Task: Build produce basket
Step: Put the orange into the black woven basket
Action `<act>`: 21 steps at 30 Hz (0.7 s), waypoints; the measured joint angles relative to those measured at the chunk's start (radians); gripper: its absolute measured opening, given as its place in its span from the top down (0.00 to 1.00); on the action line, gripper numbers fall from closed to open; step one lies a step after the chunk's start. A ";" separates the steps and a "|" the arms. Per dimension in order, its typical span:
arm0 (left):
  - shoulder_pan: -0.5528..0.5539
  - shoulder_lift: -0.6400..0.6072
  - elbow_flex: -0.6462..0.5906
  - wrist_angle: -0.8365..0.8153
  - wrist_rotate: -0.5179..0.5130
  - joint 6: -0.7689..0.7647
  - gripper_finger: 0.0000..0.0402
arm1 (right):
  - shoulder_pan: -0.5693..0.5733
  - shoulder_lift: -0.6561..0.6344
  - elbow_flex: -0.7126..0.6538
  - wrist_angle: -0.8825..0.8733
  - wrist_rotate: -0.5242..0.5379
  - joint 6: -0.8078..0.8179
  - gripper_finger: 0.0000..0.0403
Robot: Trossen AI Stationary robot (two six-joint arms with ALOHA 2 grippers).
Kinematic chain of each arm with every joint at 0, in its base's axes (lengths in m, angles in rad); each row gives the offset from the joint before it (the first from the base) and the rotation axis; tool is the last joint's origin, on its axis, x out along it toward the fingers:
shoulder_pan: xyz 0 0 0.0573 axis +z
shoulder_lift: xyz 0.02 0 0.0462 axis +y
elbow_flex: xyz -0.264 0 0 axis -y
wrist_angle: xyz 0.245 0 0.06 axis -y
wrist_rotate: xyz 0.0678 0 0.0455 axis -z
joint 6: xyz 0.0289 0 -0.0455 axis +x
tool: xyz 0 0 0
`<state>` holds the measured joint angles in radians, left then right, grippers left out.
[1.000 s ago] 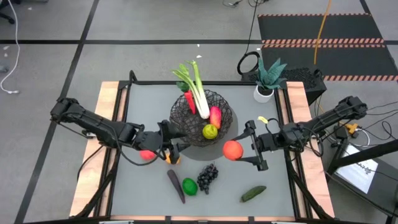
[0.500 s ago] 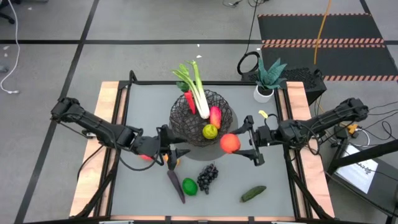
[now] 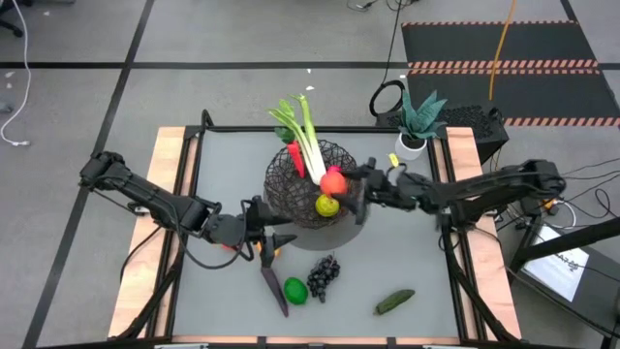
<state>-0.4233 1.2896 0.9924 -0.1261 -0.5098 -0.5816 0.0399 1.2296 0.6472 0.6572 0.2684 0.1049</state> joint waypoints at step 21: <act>0.000 0.000 0.000 0.056 -0.016 0.028 0.39 | -0.257 0.418 0.067 0.114 -0.275 0.030 0.21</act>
<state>-0.4233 1.2896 0.9924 -0.0702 -0.5255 -0.5536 -0.2169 1.6471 0.7141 0.7712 -0.0071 0.1354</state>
